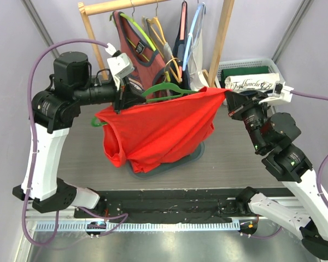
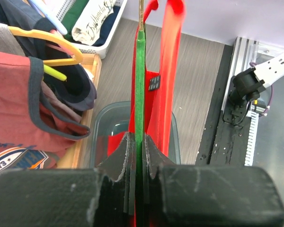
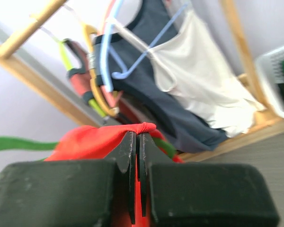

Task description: Remove the tank top from the hanger

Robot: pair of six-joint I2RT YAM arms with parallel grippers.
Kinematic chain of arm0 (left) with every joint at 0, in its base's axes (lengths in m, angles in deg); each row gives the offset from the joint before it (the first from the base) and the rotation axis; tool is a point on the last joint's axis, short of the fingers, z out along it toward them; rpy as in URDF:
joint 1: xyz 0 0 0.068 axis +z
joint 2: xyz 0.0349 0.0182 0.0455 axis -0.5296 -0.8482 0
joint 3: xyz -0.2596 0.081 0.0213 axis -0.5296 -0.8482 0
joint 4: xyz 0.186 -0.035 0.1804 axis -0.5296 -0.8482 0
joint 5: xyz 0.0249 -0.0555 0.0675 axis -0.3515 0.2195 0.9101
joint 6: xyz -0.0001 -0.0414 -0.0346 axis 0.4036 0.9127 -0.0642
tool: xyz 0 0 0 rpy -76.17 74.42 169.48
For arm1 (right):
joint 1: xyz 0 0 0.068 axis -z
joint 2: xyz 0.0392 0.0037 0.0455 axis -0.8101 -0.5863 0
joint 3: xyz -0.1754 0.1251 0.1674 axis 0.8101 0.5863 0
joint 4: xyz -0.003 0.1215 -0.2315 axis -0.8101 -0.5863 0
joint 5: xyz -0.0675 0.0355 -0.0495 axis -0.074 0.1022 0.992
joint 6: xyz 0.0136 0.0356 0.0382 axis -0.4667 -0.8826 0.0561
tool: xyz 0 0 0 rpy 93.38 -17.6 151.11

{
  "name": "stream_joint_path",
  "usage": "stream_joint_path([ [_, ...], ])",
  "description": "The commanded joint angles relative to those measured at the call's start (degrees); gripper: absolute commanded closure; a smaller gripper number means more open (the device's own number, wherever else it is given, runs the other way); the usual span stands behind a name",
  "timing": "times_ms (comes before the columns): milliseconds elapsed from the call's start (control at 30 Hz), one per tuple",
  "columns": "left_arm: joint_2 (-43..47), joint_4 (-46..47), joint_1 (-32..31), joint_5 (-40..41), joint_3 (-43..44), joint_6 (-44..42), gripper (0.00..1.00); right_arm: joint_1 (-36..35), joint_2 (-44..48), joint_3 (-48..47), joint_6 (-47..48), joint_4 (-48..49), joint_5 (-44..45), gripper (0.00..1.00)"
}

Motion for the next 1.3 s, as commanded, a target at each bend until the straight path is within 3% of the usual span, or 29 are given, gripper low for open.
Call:
stream_joint_path([
  [0, 3.23, -0.87, -0.13, 0.81, 1.55, -2.71, 1.00, -0.19, -0.47, -0.82, 0.49, -1.54, 13.43, 0.99],
  [200, 4.81, -2.99, -0.13, 1.69, 3.30, -4.91, 1.00, 0.25, -1.52, 0.42, 1.10, -3.73, 20.04, 0.99],
  [400, 4.64, -2.37, -0.05, 1.60, 9.54, -3.51, 1.00, 2.27, -5.91, 0.06, 1.11, -6.55, 20.32, 0.99],
  [600, 4.29, -0.62, 0.39, 2.22, 12.80, -2.36, 1.00, 7.63, -6.01, 3.66, -1.27, -6.47, 10.84, 0.99],
  [867, -2.30, 6.50, -0.04, -0.86, 14.37, 2.56, 1.00, 7.99, -5.48, 5.35, 1.54, 1.62, -4.81, 0.99],
  [1267, -14.17, 18.63, -1.37, 2.48, 29.23, 8.18, 1.00, 7.90, -13.03, -14.42, 6.73, 4.70, -10.88, 0.99],
])
